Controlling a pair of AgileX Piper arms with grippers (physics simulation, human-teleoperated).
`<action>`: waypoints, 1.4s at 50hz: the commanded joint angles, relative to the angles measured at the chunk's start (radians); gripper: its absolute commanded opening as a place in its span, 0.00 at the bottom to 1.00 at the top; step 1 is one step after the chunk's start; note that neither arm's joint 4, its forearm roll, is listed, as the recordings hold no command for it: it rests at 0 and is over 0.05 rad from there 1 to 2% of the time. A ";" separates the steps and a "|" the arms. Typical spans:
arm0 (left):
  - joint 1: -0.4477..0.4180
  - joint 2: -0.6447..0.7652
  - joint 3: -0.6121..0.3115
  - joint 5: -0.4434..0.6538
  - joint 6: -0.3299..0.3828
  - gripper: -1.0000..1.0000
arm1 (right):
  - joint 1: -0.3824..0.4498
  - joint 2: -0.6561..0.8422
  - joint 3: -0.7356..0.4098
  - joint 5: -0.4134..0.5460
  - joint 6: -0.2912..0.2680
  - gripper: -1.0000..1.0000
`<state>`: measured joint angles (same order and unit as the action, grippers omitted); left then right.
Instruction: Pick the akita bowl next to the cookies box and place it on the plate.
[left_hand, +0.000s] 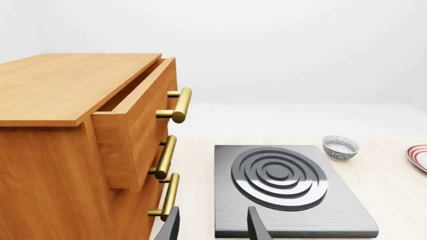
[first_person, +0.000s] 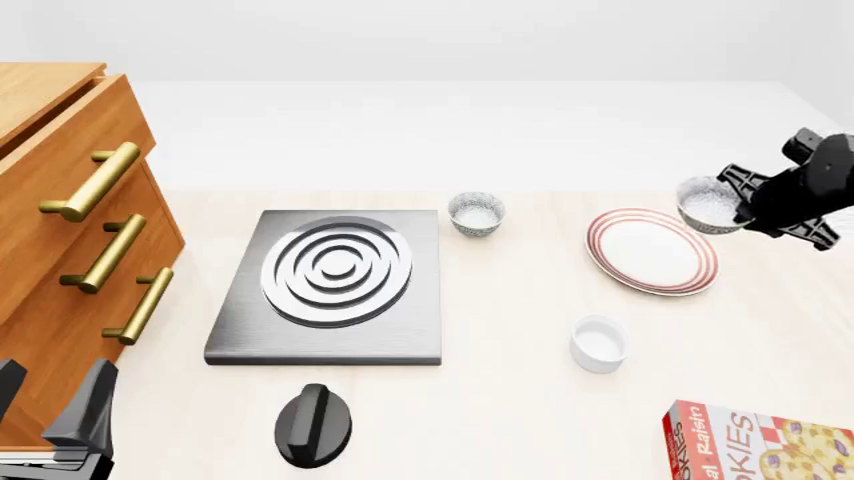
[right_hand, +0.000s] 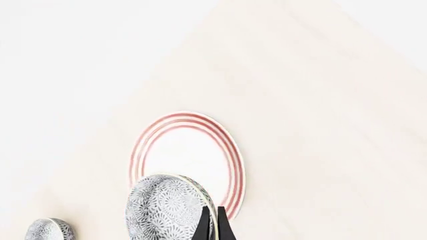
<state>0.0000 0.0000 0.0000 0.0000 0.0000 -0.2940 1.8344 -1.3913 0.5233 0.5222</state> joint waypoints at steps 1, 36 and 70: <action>0.000 0.000 0.000 0.000 0.000 1.00 | 0.039 0.037 0.019 -0.075 0.083 0.00; 0.000 0.000 0.000 0.000 0.000 1.00 | 0.044 0.130 0.000 -0.145 0.154 0.00; 0.000 0.000 0.000 0.000 0.000 1.00 | 0.073 0.279 -0.105 -0.172 0.143 0.00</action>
<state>0.0000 0.0000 0.0000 0.0000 0.0000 -0.2266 2.0745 -1.4611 0.3576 0.6668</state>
